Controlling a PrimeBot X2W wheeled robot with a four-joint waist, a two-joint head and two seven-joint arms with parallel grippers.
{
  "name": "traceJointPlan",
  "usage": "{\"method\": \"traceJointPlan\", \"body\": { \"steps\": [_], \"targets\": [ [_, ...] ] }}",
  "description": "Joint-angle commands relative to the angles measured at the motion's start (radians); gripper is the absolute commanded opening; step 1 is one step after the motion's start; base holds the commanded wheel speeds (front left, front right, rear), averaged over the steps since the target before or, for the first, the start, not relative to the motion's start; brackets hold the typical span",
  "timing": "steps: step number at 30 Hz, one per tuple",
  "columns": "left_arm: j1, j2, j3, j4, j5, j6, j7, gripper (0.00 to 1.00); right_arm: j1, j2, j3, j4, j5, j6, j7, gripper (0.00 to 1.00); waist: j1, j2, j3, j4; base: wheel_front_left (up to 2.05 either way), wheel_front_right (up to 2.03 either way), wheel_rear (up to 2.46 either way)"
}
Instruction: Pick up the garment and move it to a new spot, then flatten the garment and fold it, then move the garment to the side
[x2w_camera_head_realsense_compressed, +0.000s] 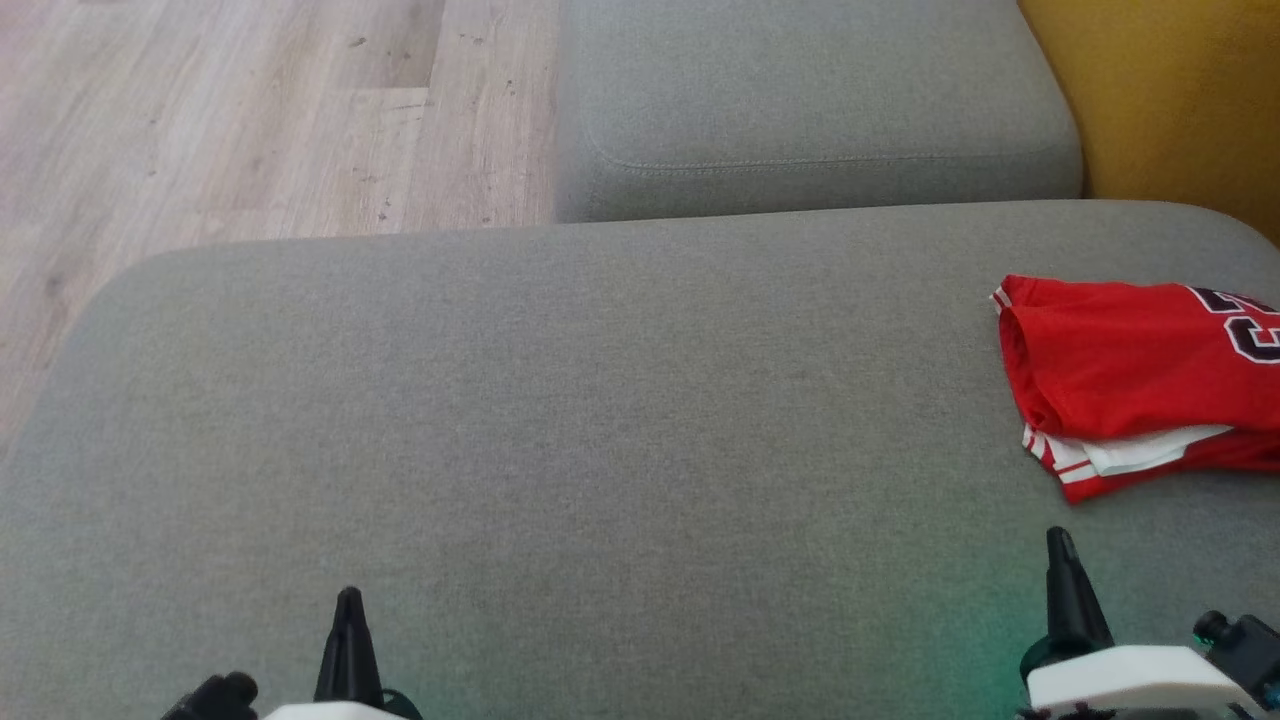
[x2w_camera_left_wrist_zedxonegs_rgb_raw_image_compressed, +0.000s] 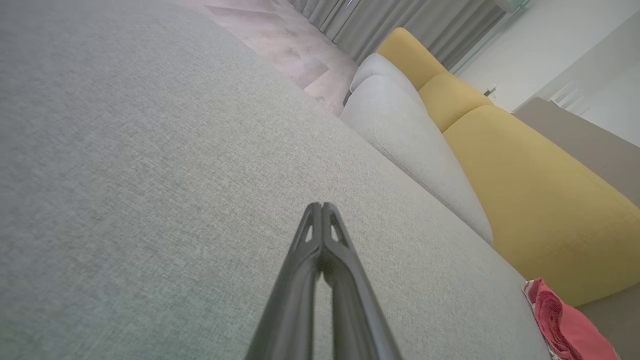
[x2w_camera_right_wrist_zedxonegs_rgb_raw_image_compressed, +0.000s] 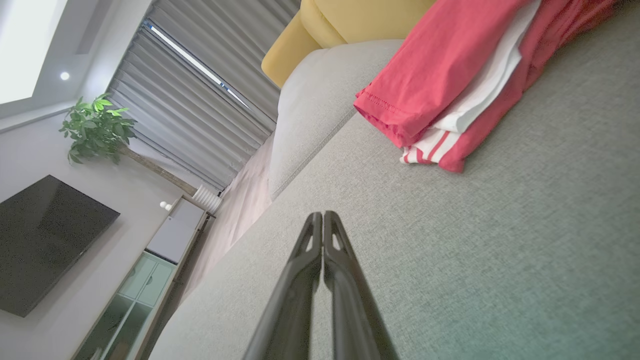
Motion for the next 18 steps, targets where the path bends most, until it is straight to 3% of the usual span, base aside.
{"method": "traceJointPlan", "body": {
  "steps": [1, 18],
  "targets": [
    [-0.059, 0.009, 0.026, -0.025, -0.027, -0.013, 0.008, 0.00, -0.056, -0.016, 0.000, -0.032, 0.026, 0.000, 0.007, 0.00, -0.0001, 0.0000, 0.001, -0.001, 0.00, 0.00, 0.00],
    [-0.105, 0.011, 0.084, -0.013, -0.228, -0.055, 0.055, 0.00, -0.100, -0.018, -0.026, -0.032, 0.213, -0.001, 0.055, 0.00, -0.0001, 0.0000, 0.019, -0.013, 0.00, 0.00, 0.00]
  ]
}}
